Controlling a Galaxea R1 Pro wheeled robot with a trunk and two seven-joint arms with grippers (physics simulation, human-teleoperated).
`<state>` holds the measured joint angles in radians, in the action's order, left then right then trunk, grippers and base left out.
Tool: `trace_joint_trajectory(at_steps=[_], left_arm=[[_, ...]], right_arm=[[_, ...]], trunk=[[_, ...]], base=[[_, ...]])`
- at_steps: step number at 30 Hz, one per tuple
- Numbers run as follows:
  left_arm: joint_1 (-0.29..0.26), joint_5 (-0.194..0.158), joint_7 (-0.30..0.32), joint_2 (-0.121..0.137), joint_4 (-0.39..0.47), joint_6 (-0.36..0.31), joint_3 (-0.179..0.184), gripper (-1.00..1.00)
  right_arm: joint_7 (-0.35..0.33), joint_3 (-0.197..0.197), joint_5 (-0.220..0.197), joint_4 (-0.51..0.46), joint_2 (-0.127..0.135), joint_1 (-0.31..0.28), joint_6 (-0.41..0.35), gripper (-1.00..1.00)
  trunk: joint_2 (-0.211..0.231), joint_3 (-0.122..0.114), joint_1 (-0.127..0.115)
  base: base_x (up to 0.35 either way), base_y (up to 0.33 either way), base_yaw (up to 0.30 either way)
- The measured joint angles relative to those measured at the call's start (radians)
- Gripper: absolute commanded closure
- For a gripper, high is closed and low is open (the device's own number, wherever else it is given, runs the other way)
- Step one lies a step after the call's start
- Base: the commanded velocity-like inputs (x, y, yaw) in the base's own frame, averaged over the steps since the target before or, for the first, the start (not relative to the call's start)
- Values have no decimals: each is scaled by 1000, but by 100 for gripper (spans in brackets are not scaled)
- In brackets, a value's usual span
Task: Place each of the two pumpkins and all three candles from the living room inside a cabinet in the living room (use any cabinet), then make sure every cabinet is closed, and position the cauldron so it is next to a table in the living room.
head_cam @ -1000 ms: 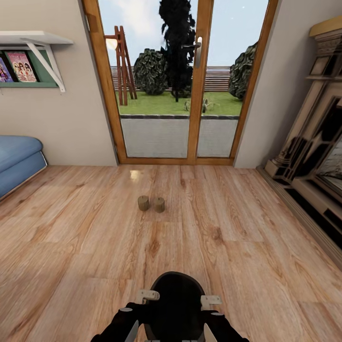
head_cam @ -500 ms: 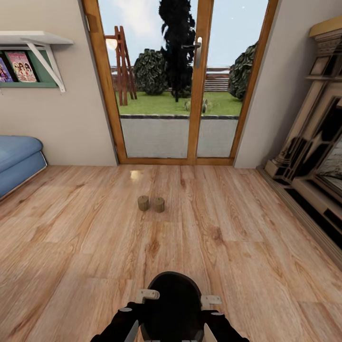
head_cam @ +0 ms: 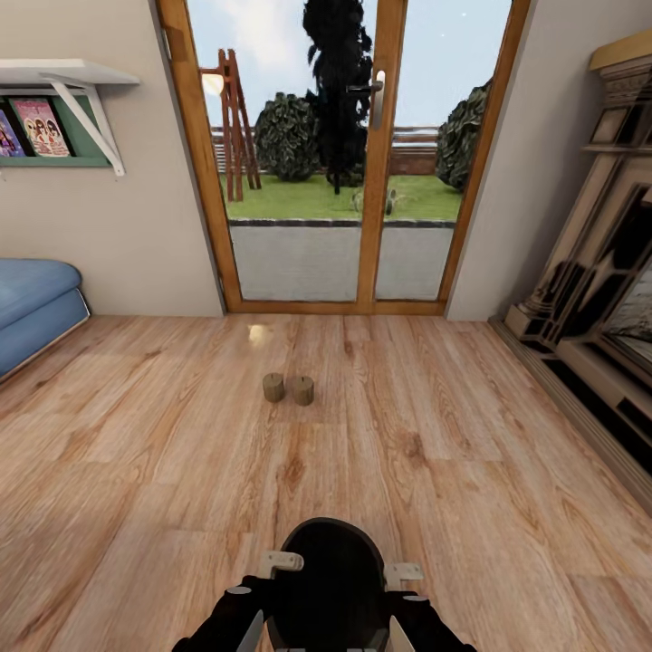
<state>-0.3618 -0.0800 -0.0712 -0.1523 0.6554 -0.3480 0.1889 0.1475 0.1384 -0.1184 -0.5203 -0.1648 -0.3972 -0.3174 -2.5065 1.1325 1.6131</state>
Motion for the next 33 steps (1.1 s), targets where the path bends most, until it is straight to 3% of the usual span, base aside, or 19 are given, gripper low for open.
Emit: trace_joint_trajectory(at_steps=[12, 33], left_arm=[[-1, -3, -2, 1, -2, 3, 0, 100], [0, -2, 0, 0, 0, 14, -2, 100]], right_arm=[[-3, 0, -1, -3, 0, 1, 2, 100], [-5, -2, 12, -12, 1, 1, 2, 100]], trunk=[[0, 0, 0], [5, -81, -9]], base=[[0, 0, 0], [0, 0, 0]])
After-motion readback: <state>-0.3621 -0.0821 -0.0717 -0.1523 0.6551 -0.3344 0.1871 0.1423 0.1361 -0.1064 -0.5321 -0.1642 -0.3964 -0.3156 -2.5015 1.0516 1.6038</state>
